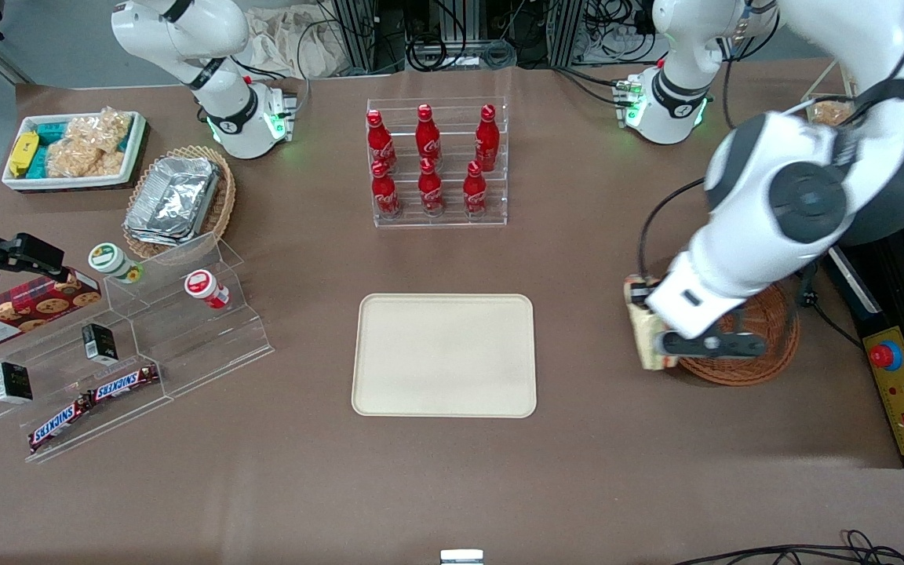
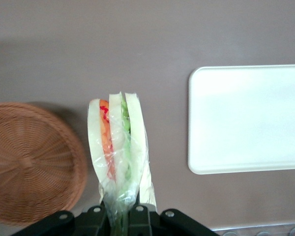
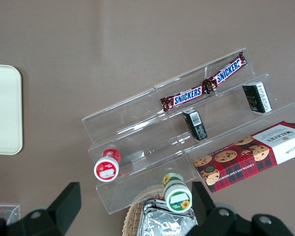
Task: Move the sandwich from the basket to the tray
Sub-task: 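Carry the held sandwich over to the cream tray and lower it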
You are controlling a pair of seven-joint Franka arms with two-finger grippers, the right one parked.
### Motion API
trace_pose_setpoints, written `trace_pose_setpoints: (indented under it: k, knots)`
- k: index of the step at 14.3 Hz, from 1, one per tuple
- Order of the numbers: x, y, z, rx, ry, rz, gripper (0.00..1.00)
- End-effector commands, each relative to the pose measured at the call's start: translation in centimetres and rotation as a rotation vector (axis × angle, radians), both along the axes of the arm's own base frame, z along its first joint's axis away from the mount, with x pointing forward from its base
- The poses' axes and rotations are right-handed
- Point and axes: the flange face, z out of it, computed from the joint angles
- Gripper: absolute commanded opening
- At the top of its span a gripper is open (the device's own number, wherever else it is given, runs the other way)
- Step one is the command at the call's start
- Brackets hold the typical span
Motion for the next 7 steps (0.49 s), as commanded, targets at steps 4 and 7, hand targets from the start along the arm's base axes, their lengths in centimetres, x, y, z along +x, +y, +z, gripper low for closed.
trace_pose_setpoints:
  k: [4,7]
  knots:
    - [0.2,-9.6,-9.4,-0.07,-0.013,-0.018,0.0]
    - [0.0,-12.3,-13.7,-0.105,-0.024,-0.04,0.0]
